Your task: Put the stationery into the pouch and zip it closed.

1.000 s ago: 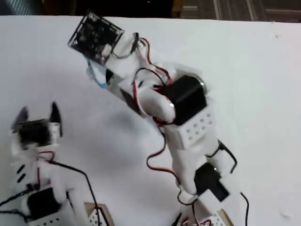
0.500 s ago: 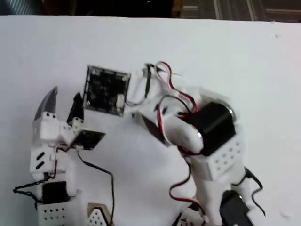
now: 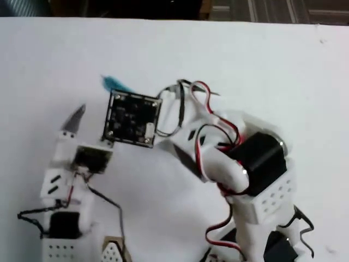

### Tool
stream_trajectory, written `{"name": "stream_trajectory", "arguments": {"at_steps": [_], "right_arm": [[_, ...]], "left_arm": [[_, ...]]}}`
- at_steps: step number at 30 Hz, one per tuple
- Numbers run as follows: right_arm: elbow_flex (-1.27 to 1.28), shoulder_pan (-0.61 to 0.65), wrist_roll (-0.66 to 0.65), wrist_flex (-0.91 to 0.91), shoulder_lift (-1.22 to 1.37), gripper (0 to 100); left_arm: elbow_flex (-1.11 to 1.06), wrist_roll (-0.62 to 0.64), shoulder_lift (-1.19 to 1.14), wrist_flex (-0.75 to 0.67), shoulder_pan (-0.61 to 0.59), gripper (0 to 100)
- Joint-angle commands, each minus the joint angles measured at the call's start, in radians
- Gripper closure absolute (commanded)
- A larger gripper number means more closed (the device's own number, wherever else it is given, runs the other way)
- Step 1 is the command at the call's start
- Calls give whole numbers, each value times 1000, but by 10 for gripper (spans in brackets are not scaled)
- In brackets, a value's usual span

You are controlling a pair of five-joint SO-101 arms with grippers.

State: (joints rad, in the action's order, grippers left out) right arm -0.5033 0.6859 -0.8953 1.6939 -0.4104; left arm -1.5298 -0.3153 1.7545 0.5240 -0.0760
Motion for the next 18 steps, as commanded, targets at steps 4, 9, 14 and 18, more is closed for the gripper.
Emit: {"name": "stream_trajectory", "arguments": {"at_steps": [4, 9, 14, 18], "right_arm": [[-3, 16, -5, -25, -41, 981], [-9, 15, -8, -12, -42, 981], [-5, 18, -8, 36, -68, 981], [-5, 18, -8, 39, -87, 981]], "left_arm": [[106, 84, -4, 72, 8, 736], [98, 78, -4, 61, 30, 755], [60, 12, -4, 3, 36, 757], [60, -3, -4, 0, 59, 756]]}}
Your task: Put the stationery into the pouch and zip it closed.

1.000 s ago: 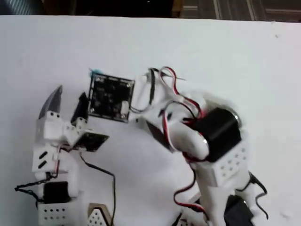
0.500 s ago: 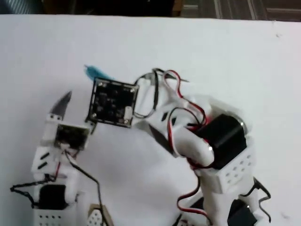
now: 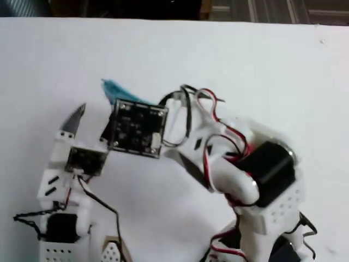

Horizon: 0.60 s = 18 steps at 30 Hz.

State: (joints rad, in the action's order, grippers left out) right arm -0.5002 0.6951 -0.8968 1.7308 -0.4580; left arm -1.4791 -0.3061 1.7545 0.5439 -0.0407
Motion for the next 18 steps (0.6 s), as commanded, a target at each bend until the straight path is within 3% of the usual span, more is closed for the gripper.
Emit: {"name": "stream_trajectory", "arguments": {"at_steps": [1, 9, 18], "right_arm": [[-9, 8, -6, 2, -39, 981], [-6, 35, -3, 33, -61, 981], [66, 30, -6, 33, -116, 981]], "left_arm": [[9, -12, -4, -20, 33, 756], [-34, -6, -31, -86, 94, 756], [109, 91, -320, -192, 85, 759]]}}
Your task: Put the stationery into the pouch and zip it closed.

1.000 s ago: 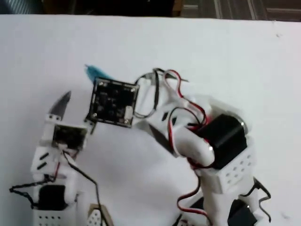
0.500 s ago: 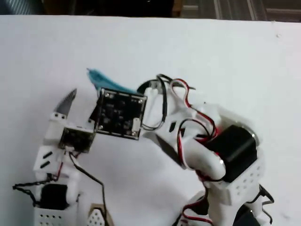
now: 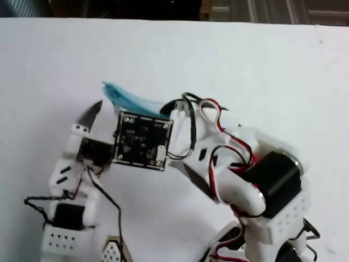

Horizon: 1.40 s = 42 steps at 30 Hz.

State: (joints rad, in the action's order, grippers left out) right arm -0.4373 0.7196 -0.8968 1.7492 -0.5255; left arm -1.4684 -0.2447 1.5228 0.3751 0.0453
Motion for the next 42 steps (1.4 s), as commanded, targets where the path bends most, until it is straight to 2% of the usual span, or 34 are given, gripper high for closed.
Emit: {"name": "stream_trajectory", "arguments": {"at_steps": [1, 6, 11, 19, 32, 35, 39, 42], "right_arm": [[11, 4, -6, 13, -54, 981], [29, -24, -6, 13, -71, 981], [29, -84, -6, 12, -70, 981], [31, -116, -2, 12, -67, 981], [37, -117, -2, 12, -62, 981], [78, -127, 0, -18, -68, 981], [184, -202, 2, -154, -71, 981], [252, -208, 38, -232, -71, 981]], "left_arm": [[124, 32, -125, -23, -1, 759], [218, 23, -248, -25, 2, 799], [272, 23, -254, -25, 8, 834], [364, 23, -254, -17, 28, 975], [414, 31, -254, -12, 39, 976], [503, 31, -254, 97, 38, 976], [721, 32, -254, 402, 41, 976], [862, 69, -254, 557, 45, 976]]}}
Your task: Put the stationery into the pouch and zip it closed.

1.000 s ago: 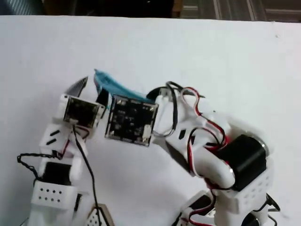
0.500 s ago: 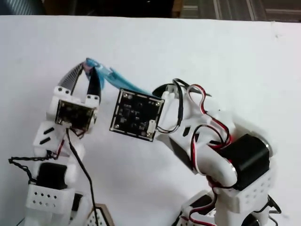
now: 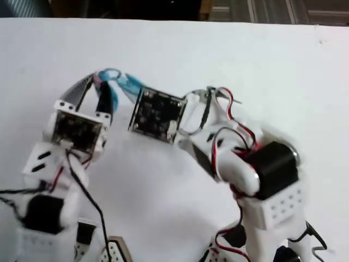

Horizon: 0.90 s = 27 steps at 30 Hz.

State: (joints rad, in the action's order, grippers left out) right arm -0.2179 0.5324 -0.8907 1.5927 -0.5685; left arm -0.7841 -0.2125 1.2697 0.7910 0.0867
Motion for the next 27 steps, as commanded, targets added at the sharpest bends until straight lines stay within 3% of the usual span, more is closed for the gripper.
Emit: {"name": "stream_trajectory", "arguments": {"at_steps": [1, 7, 16, 27], "right_arm": [[52, -19, 54, -96, -28, 981], [181, -21, 124, -229, -27, 981], [247, 73, 299, -318, -7, 981], [132, 266, 454, -325, 150, 981]], "left_arm": [[218, 58, -1, 175, 4, 976], [325, 129, -2, 296, 16, 976], [315, 155, -5, 439, 245, 977], [316, 169, -2, 479, 259, 977]]}}
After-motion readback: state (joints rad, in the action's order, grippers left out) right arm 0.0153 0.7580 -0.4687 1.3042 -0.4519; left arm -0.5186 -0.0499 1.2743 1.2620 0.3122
